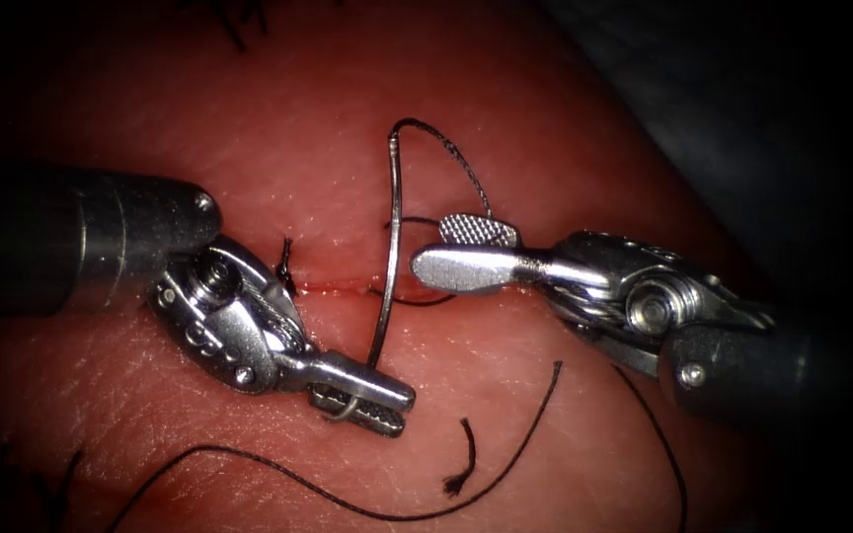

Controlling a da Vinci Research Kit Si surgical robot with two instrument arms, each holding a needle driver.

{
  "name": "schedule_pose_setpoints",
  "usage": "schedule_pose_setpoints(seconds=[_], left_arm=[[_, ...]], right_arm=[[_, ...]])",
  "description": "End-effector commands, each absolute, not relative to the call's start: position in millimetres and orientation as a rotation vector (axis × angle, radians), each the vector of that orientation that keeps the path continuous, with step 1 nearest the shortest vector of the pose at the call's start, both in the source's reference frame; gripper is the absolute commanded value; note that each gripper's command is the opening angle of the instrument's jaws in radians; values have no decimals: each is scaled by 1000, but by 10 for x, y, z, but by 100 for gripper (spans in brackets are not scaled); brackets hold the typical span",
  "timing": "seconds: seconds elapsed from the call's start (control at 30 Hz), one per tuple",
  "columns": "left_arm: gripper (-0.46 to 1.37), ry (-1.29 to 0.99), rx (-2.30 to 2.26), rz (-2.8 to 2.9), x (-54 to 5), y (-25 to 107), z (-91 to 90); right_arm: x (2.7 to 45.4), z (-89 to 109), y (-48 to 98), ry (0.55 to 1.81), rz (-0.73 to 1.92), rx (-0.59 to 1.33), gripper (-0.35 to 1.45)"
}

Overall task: Wound Closure
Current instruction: Hand over the needle from the left to the right gripper

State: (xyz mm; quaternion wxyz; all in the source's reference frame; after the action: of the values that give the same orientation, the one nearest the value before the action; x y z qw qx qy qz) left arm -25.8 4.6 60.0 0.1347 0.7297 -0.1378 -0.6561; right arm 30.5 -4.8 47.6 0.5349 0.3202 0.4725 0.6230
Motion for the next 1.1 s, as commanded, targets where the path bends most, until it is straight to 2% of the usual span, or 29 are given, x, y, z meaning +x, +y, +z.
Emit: schedule_pose_setpoints(seconds=[0.03,0.57,1.0,1.1], left_arm=[[-35,-394,2116,-1897,-259,45,598],[-35,-396,2120,-1887,-268,47,592],[-35,-396,2122,-1884,-271,45,590],[-35,-396,2121,-1883,-271,44,590]], right_arm=[[305,478,-47,1124,1491,768,65],[317,490,-59,1108,1494,809,62],[330,493,-55,1065,1495,810,31],[331,493,-53,1065,1497,810,15]])
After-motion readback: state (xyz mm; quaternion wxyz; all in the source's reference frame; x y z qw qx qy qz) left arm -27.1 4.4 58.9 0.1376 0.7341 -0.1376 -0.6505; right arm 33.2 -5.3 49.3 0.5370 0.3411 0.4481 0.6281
